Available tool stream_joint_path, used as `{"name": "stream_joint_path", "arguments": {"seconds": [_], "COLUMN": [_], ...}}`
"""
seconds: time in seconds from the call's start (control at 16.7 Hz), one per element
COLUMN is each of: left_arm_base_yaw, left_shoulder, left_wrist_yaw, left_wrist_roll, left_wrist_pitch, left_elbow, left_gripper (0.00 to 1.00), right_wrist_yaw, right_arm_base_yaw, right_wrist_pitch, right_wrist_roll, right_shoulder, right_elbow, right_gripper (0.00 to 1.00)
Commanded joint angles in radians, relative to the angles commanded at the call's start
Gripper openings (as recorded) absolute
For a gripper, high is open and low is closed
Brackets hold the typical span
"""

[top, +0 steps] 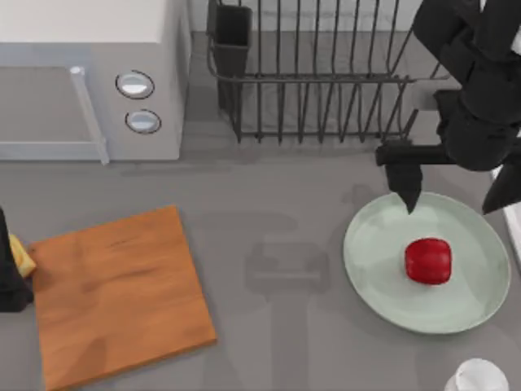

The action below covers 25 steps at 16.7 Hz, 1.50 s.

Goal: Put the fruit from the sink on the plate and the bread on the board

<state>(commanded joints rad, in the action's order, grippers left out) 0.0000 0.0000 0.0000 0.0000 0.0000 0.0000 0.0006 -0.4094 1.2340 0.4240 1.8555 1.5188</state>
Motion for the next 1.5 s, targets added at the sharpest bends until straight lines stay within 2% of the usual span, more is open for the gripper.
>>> {"name": "stream_joint_path", "arguments": {"seconds": [0.54, 0.78, 1.02, 1.5], "left_arm_base_yaw": [0.000, 0.000, 0.000, 0.000], "left_shoulder": [0.000, 0.000, 0.000, 0.000], "left_wrist_yaw": [0.000, 0.000, 0.000, 0.000], "left_wrist_roll": [0.000, 0.000, 0.000, 0.000], "left_wrist_pitch": [0.000, 0.000, 0.000, 0.000], "left_elbow": [0.000, 0.000, 0.000, 0.000], "left_gripper": [1.00, 1.00, 1.00, 1.00], "right_wrist_yaw": [0.000, 0.000, 0.000, 0.000], "right_arm_base_yaw": [0.004, 0.037, 0.100, 0.270], "right_wrist_pitch": [-0.007, -0.106, -0.297, -0.815], "right_wrist_roll": [-0.003, -0.037, -0.102, -0.279], "right_shoulder": [-0.009, -0.142, -0.442, -1.307], "right_elbow": [-0.008, -0.125, -0.365, -1.020], "right_gripper": [1.00, 1.00, 1.00, 1.00]}}
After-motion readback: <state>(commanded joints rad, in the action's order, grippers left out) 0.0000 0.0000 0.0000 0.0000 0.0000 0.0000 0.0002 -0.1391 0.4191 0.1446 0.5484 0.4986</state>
